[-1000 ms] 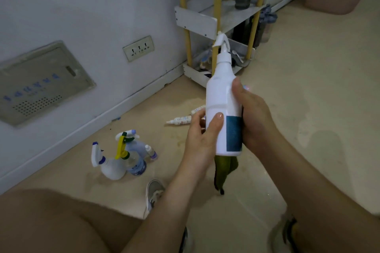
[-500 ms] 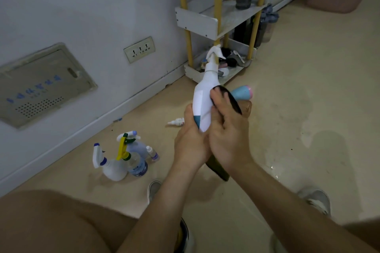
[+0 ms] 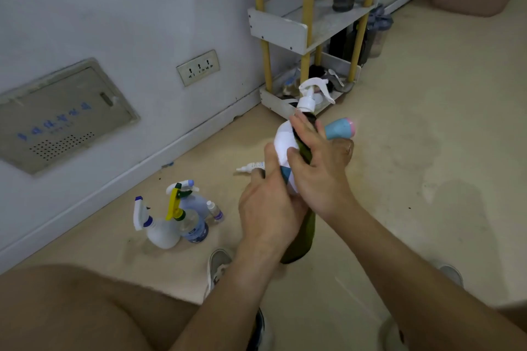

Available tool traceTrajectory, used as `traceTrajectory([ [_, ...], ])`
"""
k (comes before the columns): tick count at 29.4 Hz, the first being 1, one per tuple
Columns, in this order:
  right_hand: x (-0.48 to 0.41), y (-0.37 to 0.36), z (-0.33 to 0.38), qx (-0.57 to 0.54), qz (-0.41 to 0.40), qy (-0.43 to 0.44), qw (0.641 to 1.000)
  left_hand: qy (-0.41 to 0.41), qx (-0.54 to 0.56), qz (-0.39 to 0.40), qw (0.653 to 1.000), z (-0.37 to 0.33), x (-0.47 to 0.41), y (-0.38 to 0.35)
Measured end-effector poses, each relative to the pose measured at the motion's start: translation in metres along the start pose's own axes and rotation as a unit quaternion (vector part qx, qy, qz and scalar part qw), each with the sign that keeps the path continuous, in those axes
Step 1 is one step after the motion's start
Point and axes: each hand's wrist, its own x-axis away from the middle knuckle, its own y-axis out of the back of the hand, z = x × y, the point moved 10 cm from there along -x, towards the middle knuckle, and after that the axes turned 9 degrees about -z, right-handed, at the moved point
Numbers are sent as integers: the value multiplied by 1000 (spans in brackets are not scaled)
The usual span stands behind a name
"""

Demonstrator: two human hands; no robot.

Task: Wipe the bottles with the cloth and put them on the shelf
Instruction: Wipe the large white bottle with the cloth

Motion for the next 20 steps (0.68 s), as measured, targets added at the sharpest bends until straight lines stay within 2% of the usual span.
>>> traceTrajectory([
  [2, 12, -7, 7, 11, 8, 47, 999, -11, -54, -21, 998, 3, -5, 6],
  [4, 23, -15, 10, -5, 29, 67, 997, -15, -62, -39, 997, 5, -9, 10],
  [7, 19, -16, 2, -113, 53, -3, 992, 1, -42, -50, 998, 6, -13, 10],
  [9, 11, -9, -1, -144, 29, -17, 989, 27, -17, -48, 998, 8, -15, 11],
  [12, -3, 10, -7, -104, -34, -9, 994, 26, 9, -48, 998, 1, -8, 13],
  [16, -11, 22, -32, -172, -74, -122, 975, 7, -2, -43, 999, -3, 6, 7],
  [20, -5, 25, -41, -230, -106, -190, 948, -11, 7, -51, 999, -6, 8, 5],
])
